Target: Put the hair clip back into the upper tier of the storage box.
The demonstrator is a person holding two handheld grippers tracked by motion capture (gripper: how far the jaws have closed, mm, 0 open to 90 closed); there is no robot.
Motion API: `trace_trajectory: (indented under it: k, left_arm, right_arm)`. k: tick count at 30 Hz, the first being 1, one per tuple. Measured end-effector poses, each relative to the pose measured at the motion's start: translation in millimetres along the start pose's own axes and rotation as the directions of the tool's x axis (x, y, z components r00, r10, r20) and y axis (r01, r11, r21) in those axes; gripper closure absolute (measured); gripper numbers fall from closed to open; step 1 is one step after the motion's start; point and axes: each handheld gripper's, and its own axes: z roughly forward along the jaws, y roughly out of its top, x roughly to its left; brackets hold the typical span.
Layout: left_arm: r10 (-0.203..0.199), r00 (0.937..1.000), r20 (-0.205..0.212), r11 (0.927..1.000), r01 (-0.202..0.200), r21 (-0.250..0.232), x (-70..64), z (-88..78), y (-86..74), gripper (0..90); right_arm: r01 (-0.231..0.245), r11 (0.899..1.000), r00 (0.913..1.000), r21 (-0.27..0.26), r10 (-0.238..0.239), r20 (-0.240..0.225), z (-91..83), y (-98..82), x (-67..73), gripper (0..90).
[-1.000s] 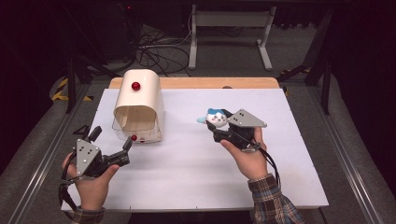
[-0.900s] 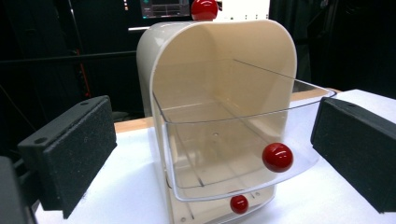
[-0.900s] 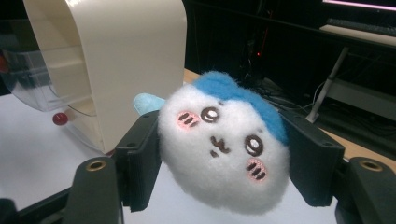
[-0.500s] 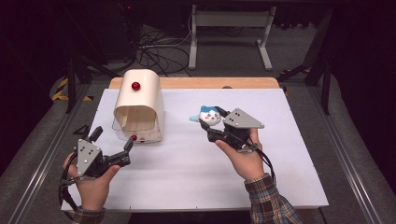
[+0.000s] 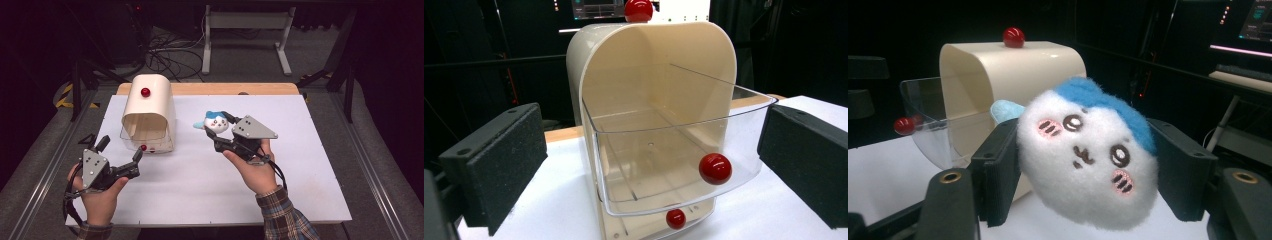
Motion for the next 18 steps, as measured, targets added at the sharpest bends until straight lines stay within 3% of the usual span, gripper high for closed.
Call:
trace_trajectory:
  k: [18]
  left_arm:
    - [-0.003, 1.0, -0.007, 1.0, 0.003, 0.001, 0.9, -0.1, 0.4, 0.7]
  right_arm:
    - [0.025, 0.999, 0.9991, -0.032, -0.026, -0.032, 11.5, 8.1, 16.5, 35.3]
